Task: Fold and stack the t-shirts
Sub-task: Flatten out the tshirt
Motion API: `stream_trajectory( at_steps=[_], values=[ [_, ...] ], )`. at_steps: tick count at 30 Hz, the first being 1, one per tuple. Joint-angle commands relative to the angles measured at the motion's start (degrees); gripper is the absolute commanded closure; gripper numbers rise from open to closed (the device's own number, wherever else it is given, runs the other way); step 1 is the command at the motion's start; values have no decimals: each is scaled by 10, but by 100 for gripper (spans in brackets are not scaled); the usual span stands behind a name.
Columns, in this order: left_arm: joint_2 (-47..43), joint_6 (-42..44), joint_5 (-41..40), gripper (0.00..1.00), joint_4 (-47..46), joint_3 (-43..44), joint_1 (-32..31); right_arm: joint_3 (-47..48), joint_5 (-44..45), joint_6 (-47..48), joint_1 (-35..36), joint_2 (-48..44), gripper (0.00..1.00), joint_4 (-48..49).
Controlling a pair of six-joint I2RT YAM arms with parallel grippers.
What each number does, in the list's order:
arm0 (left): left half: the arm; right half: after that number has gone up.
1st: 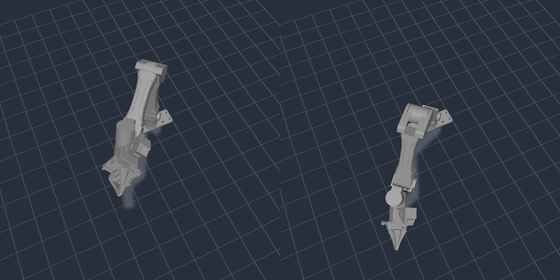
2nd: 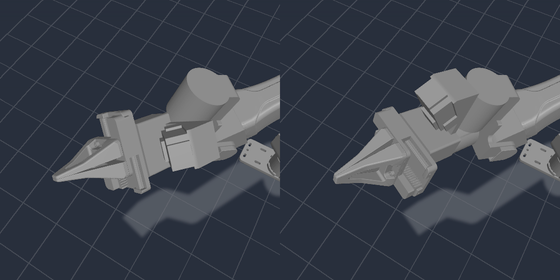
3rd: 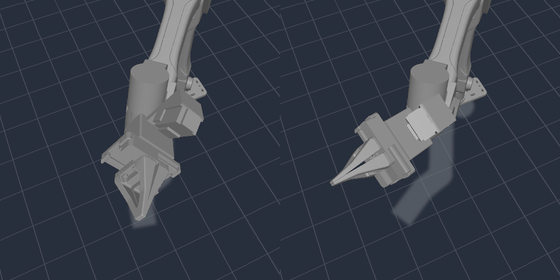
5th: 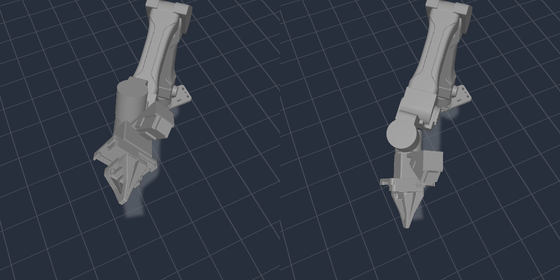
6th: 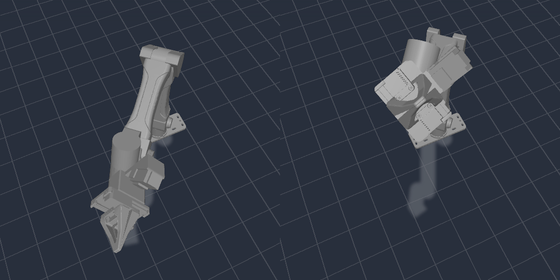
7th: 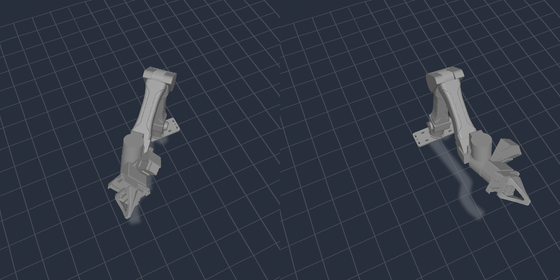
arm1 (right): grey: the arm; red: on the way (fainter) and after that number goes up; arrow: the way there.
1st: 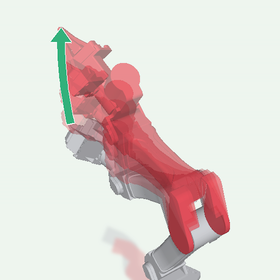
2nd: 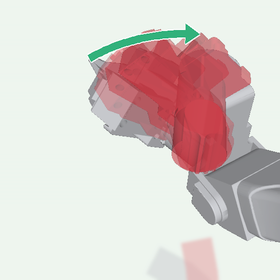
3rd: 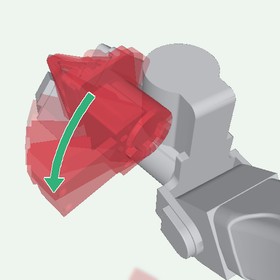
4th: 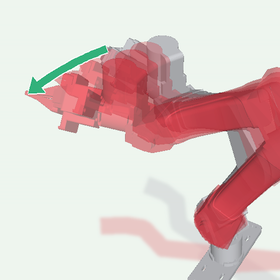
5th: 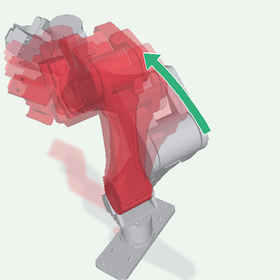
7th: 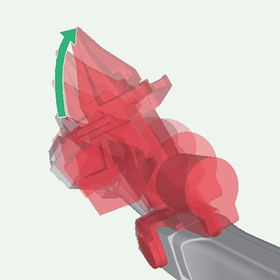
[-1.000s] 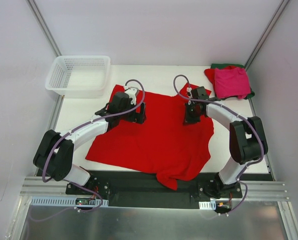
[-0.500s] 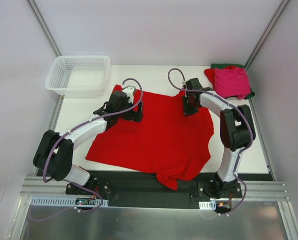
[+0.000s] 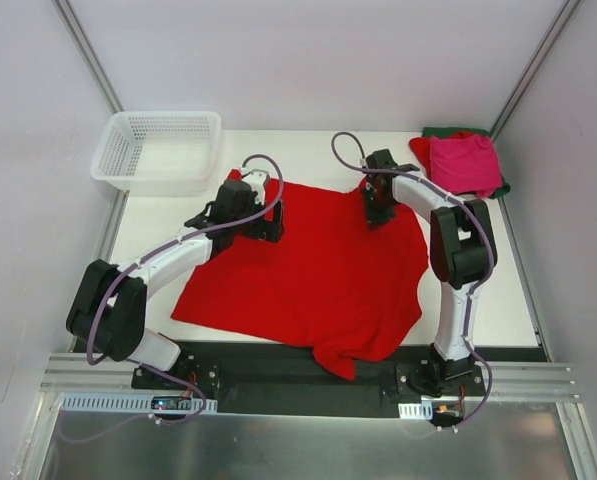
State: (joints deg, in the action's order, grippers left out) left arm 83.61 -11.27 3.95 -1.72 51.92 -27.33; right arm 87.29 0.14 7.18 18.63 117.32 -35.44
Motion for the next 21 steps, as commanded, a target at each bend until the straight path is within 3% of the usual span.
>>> stream_trajectory(
  at_steps=[1,16,21],
  values=[
    [3,7,-8,1,2,23,9,65,29,28,2,24,99,-38],
    [6,7,-7,1,9,27,23,161,4,64,-17,75,99,-68],
    [12,8,-3,1,9,32,24,166,-74,91,-30,79,99,-52]
  ],
)
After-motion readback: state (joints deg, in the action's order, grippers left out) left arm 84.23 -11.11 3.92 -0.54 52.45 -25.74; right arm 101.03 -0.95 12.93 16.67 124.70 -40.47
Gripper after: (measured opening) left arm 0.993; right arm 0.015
